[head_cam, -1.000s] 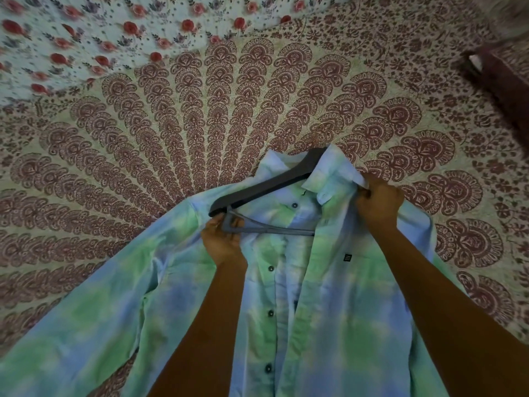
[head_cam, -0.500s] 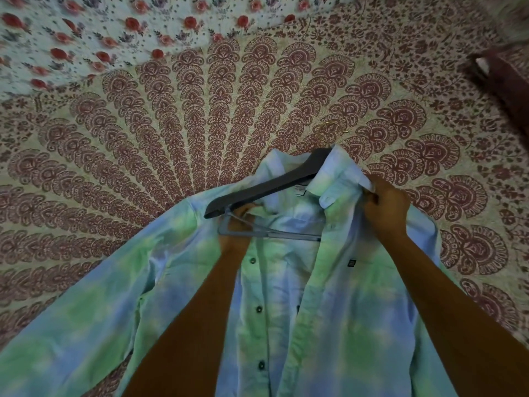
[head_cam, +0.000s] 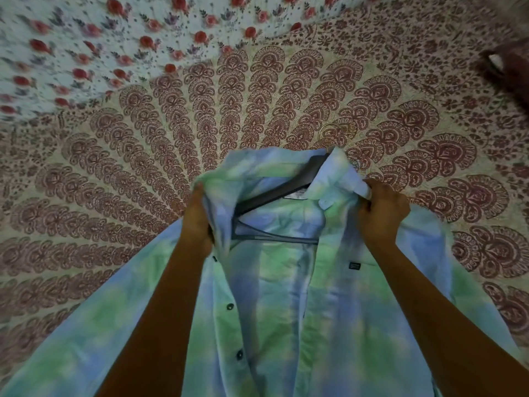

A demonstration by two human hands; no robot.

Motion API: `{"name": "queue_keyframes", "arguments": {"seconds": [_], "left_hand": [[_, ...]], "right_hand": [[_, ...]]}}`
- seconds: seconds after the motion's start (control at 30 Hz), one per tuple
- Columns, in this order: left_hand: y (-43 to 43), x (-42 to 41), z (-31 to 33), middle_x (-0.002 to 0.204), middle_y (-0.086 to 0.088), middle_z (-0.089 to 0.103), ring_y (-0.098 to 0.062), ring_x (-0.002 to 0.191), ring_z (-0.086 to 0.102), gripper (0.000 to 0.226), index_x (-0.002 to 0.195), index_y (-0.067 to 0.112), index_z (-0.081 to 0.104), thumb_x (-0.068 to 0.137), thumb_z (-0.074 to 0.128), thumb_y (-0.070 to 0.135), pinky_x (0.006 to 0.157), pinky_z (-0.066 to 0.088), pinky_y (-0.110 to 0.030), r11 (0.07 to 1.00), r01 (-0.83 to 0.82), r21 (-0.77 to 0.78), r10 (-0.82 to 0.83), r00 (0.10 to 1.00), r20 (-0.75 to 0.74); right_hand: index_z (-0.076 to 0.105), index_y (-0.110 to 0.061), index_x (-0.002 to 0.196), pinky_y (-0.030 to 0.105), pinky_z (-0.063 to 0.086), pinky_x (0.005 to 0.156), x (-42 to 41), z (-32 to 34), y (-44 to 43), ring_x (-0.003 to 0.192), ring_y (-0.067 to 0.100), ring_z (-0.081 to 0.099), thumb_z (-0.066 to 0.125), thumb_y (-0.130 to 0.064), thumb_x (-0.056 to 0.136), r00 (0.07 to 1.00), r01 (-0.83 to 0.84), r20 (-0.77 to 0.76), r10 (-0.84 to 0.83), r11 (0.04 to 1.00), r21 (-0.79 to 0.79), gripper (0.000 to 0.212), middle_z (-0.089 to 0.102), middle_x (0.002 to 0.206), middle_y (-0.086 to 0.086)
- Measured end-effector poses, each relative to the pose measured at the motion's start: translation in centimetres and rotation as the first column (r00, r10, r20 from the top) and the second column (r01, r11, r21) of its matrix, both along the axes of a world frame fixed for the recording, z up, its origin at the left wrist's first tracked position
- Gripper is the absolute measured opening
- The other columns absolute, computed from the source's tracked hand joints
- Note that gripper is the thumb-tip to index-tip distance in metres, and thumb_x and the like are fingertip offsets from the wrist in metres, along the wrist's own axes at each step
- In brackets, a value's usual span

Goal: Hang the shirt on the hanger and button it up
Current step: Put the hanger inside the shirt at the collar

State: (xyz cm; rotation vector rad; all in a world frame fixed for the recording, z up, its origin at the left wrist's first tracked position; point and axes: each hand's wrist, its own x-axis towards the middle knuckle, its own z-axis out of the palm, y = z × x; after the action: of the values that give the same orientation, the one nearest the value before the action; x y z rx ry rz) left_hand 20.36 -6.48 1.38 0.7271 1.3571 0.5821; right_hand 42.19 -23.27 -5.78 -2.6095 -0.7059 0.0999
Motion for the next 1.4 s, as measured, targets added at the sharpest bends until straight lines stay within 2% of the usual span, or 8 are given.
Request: {"name": "queue_keyframes", "arguments": {"seconds": [0.13,0.33,0.43,0.53,0.63,0.97,1.17,1.4], "left_hand": [[-4.6,2.5,-1.0,0.13,-0.017,0.053,-0.03,0.119,0.051,0.051,0.129,0.005,0.048,0.098,0.032,0.042,0.082,0.043,-0.028,0.892,0.446,0.078,-0.372,0.82,-0.435],[-6.6,1.9,-4.8,0.137,0.003,0.04,-0.008,0.127,0.042,0.047,0.134,0.03,0.045,0.089,0.059,0.034,0.102,0.037,-0.026,0.153,0.983,0.098,-0.772,0.181,-0.609],[-4.9,1.9,-4.5,0.112,0.003,0.065,0.002,0.1,0.058,0.024,0.103,0.016,0.07,0.082,0.065,0.026,0.088,0.047,-0.016,0.328,0.888,0.323,-0.808,0.441,-0.391],[-2.1,2.2,-4.2,0.093,-0.004,0.072,-0.011,0.081,0.066,0.032,0.098,0.015,0.071,0.079,0.052,0.031,0.074,0.051,-0.025,0.502,0.691,0.52,-0.422,0.721,-0.55],[1.0,2.8,-5.0,0.114,-0.009,0.066,-0.029,0.105,0.059,0.045,0.114,0.018,0.064,0.08,0.045,0.041,0.091,0.046,-0.038,0.421,0.783,0.458,-0.152,0.558,-0.816],[3.8,11.5,-7.5,0.137,-0.004,0.052,-0.027,0.124,0.049,0.047,0.137,0.04,0.037,0.093,0.033,0.056,0.106,0.035,-0.044,0.151,0.985,0.079,-0.592,0.154,-0.791],[3.2,7.4,-6.4,0.108,-0.016,0.069,-0.022,0.077,0.06,0.034,0.121,0.016,0.061,0.091,0.044,0.014,0.075,0.046,-0.028,0.507,0.725,0.467,-0.41,0.679,-0.609],[-3.2,-3.2,-5.1,0.084,-0.009,0.072,-0.029,0.073,0.067,0.029,0.09,0.014,0.071,0.082,0.045,0.024,0.073,0.053,-0.032,0.445,0.741,0.503,-0.063,0.586,-0.808]], "right_hand": [[0.052,-0.007,0.121,0.046,0.031,0.093,-1.5,0.4,2.2,0.113,0.043,0.043,0.044,-0.015,0.084,0.99,0.07,-0.122,-0.076,0.996,-0.054,0.039,0.053,0.118,0.027],[0.048,-0.008,0.126,0.045,0.032,0.094,-0.9,0.2,3.3,0.116,0.042,0.04,0.053,-0.012,0.085,0.984,-0.023,-0.18,-0.002,0.991,-0.135,0.041,0.05,0.119,0.026],[0.049,-0.011,0.127,0.046,0.036,0.095,0.6,-0.4,4.0,0.116,0.043,0.043,0.056,-0.02,0.086,0.946,-0.116,-0.316,0.077,0.987,-0.108,0.042,0.051,0.122,0.025],[0.051,-0.009,0.126,0.044,0.042,0.093,1.7,-0.6,4.2,0.112,0.042,0.052,0.058,-0.029,0.086,0.911,-0.181,-0.384,0.153,0.983,-0.037,0.045,0.058,0.12,0.024],[0.055,-0.004,0.115,0.041,0.044,0.084,1.9,-0.9,4.2,0.102,0.039,0.058,0.05,-0.034,0.09,0.899,-0.243,-0.377,0.221,0.97,-0.009,0.04,0.064,0.108,0.022],[0.059,-0.002,0.114,0.046,0.044,0.082,1.5,-1.8,4.1,0.097,0.042,0.059,0.044,-0.04,0.082,0.937,-0.294,-0.189,0.293,0.956,0.025,0.051,0.065,0.104,0.021],[0.052,-0.009,0.126,0.045,0.034,0.095,1.3,-1.6,4.0,0.114,0.038,0.047,0.039,-0.041,0.092,0.947,-0.293,-0.172,0.27,0.947,-0.129,0.049,0.054,0.124,0.019],[0.052,-0.01,0.121,0.045,0.038,0.095,-7.3,-1.1,-1.1,0.113,0.038,0.05,0.039,-0.037,0.089,0.943,-0.33,0.064,0.325,0.939,0.097,0.045,0.054,0.125,0.018]]}}
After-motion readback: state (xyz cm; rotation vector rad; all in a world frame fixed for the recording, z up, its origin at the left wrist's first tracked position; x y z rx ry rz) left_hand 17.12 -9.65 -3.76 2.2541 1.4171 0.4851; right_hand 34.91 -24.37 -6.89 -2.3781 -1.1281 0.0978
